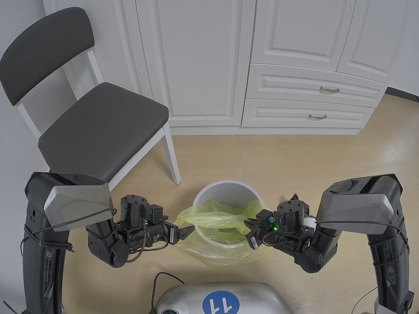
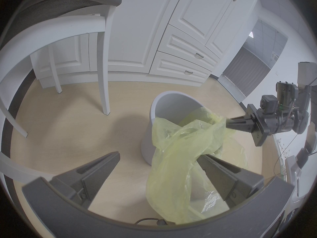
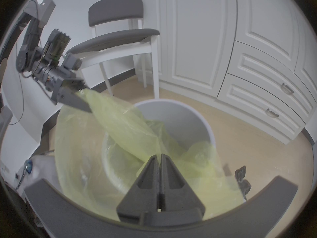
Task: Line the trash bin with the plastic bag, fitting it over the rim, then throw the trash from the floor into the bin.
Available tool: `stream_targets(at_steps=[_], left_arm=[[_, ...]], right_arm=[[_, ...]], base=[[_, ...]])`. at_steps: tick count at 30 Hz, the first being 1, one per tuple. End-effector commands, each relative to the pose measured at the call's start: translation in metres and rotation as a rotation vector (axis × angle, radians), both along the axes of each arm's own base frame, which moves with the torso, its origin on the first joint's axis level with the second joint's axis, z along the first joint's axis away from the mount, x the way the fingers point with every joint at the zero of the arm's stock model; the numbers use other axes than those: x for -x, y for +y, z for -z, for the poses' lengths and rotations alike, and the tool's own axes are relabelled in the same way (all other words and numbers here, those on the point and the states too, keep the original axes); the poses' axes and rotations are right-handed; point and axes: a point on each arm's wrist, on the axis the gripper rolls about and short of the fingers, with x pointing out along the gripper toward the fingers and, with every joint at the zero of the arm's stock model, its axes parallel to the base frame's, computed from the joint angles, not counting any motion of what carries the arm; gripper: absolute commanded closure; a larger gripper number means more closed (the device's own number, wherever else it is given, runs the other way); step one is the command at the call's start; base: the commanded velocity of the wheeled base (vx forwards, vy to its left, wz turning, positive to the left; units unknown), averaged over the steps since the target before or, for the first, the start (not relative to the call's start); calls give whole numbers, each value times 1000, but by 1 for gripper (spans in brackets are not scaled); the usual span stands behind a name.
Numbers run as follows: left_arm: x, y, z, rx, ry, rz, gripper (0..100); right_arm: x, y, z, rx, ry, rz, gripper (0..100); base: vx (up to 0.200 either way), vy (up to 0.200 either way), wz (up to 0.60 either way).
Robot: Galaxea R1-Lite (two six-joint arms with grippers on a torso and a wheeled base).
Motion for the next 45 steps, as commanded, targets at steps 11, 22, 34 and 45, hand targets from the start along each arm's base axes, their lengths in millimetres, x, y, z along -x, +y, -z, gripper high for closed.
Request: stream_targets(at_steps=[11,22,34,45], left_arm=[[-3,-8,3,55,-128,14,0],[-5,-8,-8,85,-203,13,0],[-6,-10,-14,99,-235,16,0],[5,-14,-33,111,-261,38,0]], right_arm=[[-108,53,6,-309,-449,370,100],[-153,67,15,-445,-594,471,100],[-154,66,7,-478,-590,485,0],[-110,40,-78,-444,-523,472,0]], base=[[0,0,0],[0,0,0],[0,0,0],[0,0,0]])
